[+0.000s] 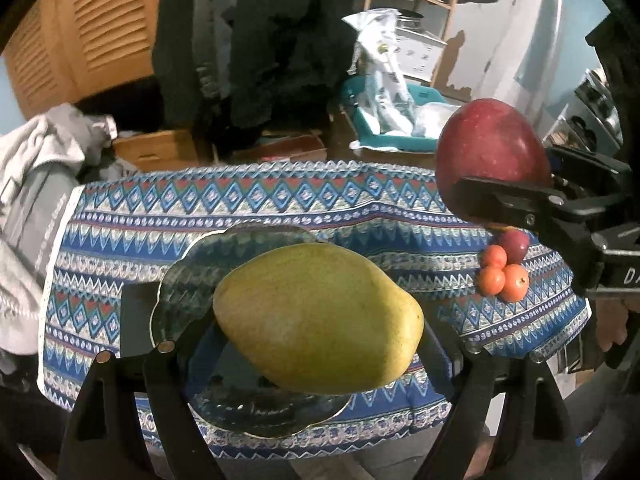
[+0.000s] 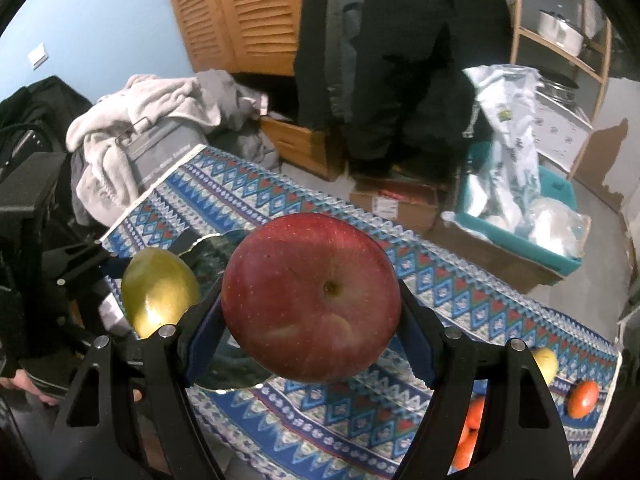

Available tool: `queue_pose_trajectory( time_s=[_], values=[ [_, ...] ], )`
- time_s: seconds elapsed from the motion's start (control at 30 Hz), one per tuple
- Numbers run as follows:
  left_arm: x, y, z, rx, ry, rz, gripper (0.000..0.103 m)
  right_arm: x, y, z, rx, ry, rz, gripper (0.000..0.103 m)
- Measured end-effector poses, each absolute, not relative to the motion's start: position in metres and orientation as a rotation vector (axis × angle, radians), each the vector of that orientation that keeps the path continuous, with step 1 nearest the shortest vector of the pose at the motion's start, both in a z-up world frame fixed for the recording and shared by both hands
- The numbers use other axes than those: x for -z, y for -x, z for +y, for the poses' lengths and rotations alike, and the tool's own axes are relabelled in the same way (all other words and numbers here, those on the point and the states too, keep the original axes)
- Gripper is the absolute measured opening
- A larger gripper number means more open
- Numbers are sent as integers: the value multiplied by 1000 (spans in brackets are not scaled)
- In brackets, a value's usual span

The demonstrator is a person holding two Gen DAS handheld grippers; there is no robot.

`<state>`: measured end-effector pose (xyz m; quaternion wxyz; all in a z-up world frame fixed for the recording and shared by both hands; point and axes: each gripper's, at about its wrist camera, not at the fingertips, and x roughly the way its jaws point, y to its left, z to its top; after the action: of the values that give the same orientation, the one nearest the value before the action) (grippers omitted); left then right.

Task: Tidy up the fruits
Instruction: 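Carry the mango in the left tool and the apple in the right tool over the glass bowl, then open the left tool to drop the mango while the right tool drops the apple into the bowl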

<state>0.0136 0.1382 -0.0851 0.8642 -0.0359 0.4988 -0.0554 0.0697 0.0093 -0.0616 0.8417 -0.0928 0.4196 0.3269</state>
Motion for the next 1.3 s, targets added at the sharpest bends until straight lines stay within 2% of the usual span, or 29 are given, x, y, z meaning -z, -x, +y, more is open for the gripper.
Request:
queue_pose_trajectory(
  time_s=[0.37,0.67,1.0,1.3],
  values=[
    [106,-16,179,22,118,1080,87,81,-78,64,-752,222,941,78],
    [142,-17,204,-48,112,1155,87,121,-91,91,-765,239,1034,78],
    [186,-20,204,-43,118,1277,87,175,-103,95,-744,245,1157,78],
    [201,-21,205,-61,97,1329,87,205,-97,93,-736,283,1225,78]
  ],
)
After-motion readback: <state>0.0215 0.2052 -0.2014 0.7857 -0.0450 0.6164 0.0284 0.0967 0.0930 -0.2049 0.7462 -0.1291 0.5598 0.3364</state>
